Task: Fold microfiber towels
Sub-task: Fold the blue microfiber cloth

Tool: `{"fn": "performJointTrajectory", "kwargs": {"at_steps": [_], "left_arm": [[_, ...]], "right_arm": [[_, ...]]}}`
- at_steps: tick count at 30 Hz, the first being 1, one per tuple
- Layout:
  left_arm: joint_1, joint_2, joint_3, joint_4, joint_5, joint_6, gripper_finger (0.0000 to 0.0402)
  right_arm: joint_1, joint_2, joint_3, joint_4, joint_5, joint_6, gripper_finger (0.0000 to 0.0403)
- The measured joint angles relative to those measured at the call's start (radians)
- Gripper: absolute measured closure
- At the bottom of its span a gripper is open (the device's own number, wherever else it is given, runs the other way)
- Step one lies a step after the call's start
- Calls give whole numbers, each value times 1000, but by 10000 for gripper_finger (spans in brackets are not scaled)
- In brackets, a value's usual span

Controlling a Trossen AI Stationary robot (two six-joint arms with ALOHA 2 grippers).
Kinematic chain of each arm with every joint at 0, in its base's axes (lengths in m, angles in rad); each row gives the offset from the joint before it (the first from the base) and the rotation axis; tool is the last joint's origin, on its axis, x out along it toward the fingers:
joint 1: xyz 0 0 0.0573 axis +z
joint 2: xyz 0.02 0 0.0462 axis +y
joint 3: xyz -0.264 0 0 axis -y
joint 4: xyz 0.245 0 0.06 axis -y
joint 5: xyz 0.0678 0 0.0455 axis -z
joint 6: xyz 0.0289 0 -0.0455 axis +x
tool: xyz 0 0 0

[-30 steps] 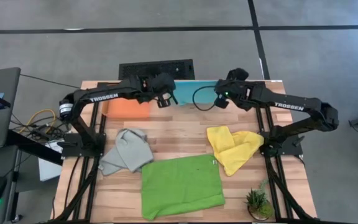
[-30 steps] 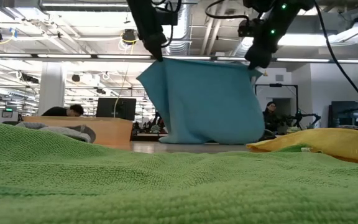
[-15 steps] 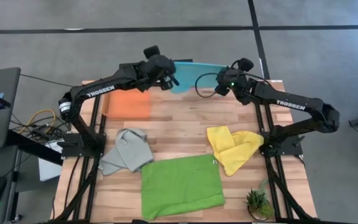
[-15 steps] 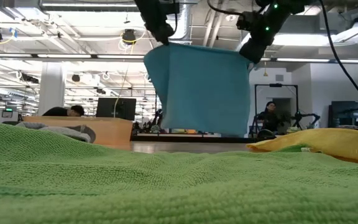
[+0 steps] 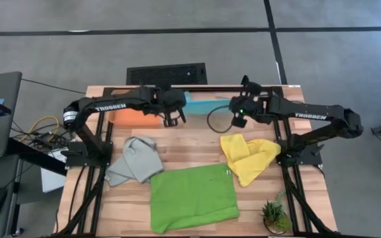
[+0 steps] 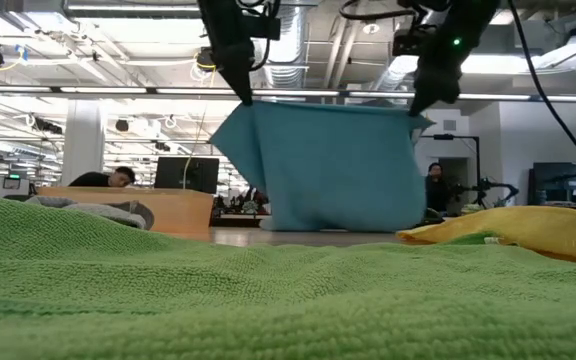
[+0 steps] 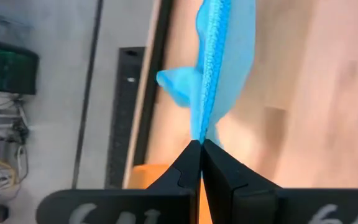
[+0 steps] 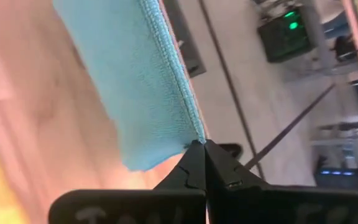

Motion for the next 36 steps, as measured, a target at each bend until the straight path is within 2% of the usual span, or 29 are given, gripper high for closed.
{"fn": "performJointTrajectory", "kwargs": {"at_steps": [7,9,12,16,21,29,32,36], "left_arm": [[-90,2,-7,-143,-12,-73,401],[-96,2,-5,-130,-13,-94,401],[-95,3,-5,-201,-39,-166,401],[-93,6,-5,-196,-41,-169,401],[-93,6,-43,-43,97,-69,401],[-89,10,-188,208,459,116,401],[-90,9,-214,284,509,124,401],[-90,9,-248,359,510,92,401]], "right_arm": [[99,-3,-6,-179,25,137,395],[108,-1,-3,-179,44,165,394],[111,-2,-3,-220,63,213,394],[108,-1,-3,-226,66,223,394],[112,-1,-3,-219,58,218,394],[112,-1,-2,-217,58,207,394],[112,-1,-2,-217,58,207,394],[112,-1,-2,-217,56,206,394]]}}
